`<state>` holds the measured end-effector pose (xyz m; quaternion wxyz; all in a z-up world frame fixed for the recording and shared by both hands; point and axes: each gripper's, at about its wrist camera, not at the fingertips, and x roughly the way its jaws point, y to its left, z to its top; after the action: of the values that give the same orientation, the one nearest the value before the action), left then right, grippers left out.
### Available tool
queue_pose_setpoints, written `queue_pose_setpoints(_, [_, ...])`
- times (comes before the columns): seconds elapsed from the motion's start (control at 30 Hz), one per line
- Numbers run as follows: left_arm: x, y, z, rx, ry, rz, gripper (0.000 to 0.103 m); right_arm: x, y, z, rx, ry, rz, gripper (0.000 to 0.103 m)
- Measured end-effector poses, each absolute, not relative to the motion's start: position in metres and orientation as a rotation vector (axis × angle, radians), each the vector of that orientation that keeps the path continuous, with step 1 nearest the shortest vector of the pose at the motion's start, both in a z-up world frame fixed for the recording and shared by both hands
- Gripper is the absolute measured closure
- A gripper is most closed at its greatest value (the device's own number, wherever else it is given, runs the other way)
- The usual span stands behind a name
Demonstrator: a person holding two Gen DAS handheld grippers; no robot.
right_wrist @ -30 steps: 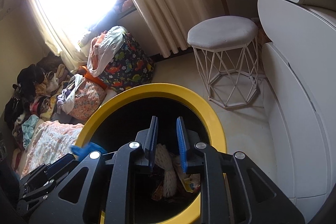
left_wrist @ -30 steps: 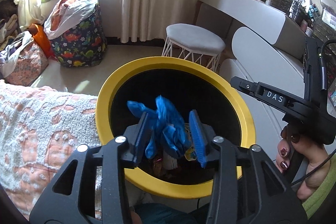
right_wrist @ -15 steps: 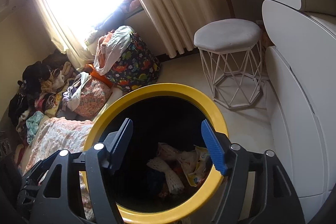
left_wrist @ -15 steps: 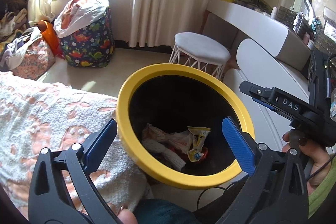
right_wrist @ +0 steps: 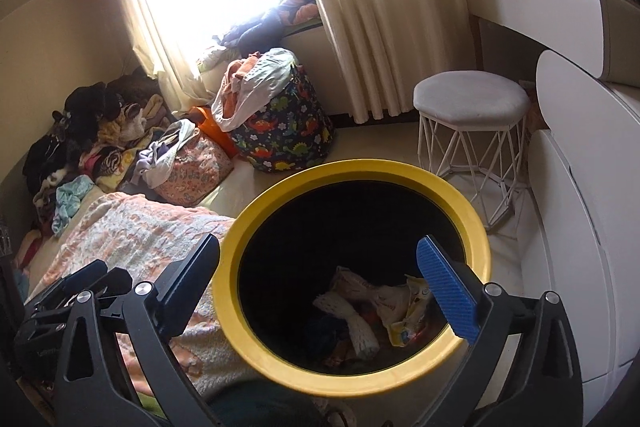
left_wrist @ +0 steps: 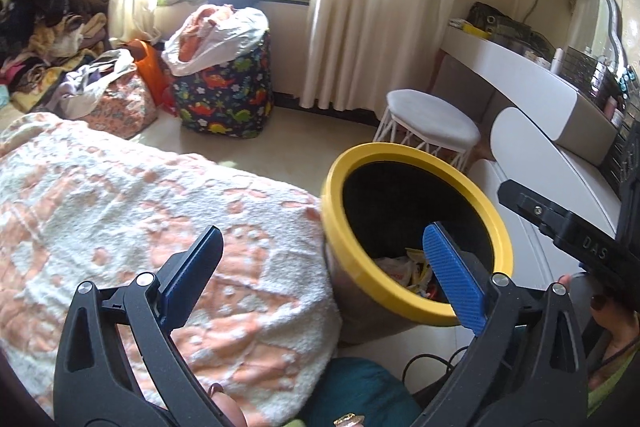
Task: Collect trash
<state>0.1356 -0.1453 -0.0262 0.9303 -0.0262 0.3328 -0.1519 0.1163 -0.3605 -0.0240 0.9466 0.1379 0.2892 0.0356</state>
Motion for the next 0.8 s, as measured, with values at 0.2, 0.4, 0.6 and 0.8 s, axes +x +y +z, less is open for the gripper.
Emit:
queue_pose_setpoints(0.2, [0.118, -0.112, -0.025, -0.042, 0.655, -0.229, 0.011, 0.097, -0.333, -0.017, 0.239, 0.554, 0.104, 0.007])
queue_pose_setpoints(0.4, [0.095, -0.078, -0.026, -0.056, 0.623, -0.137, 0.011, 0.063, -0.309, -0.011, 0.157, 0.455, 0.104, 0.007])
queue_pose_setpoints(0.6, [0.067, -0.053, -0.023, -0.062, 0.551, -0.063, 0.011, 0.025, -0.288, -0.010, 0.072, 0.316, 0.127, 0.007])
queue_pose_setpoints(0.8, [0.044, -0.034, -0.017, -0.061, 0.483, -0.029, 0.011, 0.004, -0.271, -0.009, 0.051, 0.224, 0.168, 0.007])
